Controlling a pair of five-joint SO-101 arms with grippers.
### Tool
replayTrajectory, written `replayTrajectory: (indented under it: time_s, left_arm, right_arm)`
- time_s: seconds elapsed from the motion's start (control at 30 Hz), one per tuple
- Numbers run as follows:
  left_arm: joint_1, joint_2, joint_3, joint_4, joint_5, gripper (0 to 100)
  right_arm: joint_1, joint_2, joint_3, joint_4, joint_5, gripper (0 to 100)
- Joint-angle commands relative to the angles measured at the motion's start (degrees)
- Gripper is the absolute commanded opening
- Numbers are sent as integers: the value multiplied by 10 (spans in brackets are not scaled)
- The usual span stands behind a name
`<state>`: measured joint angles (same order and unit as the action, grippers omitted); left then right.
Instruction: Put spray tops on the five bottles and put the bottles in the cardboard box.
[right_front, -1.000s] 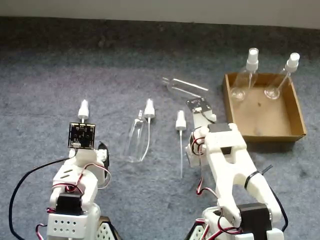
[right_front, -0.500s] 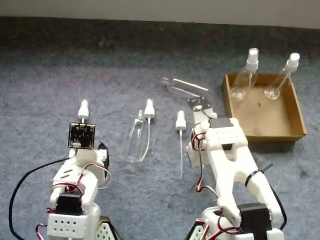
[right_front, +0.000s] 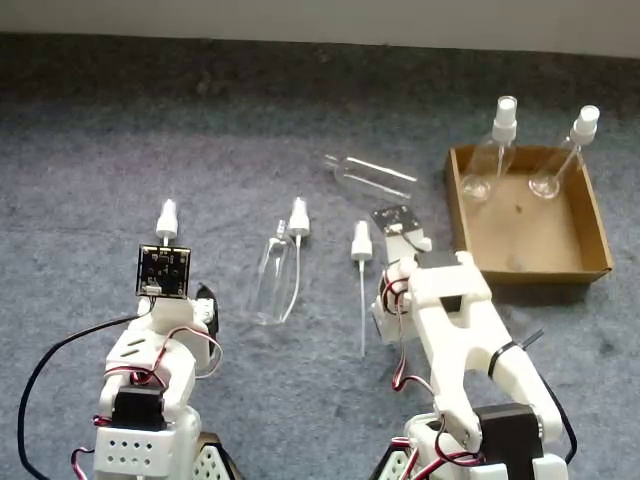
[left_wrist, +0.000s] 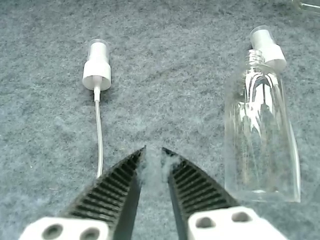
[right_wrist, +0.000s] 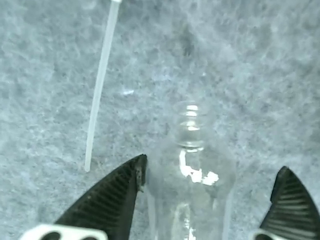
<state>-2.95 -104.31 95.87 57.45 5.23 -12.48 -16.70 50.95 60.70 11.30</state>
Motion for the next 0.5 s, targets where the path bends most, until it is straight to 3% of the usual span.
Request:
replayTrajectory:
  time_s: [0.0, 0.17, 0.37, 0.47]
  left_arm:
    - [10, -6, 12, 2, -3, 7]
    - [10, -6, 12, 2, -3, 7]
    - [10, -6, 12, 2, -3, 7]
    - [10, -6, 12, 2, -3, 7]
  right_arm:
    - [-1, -4, -3, -10, 5, 350]
    - [0, -3, -2, -9, 1, 344]
    - [1, -6, -2, -12, 0, 171]
    - [1, -7, -7, -12, 0, 132]
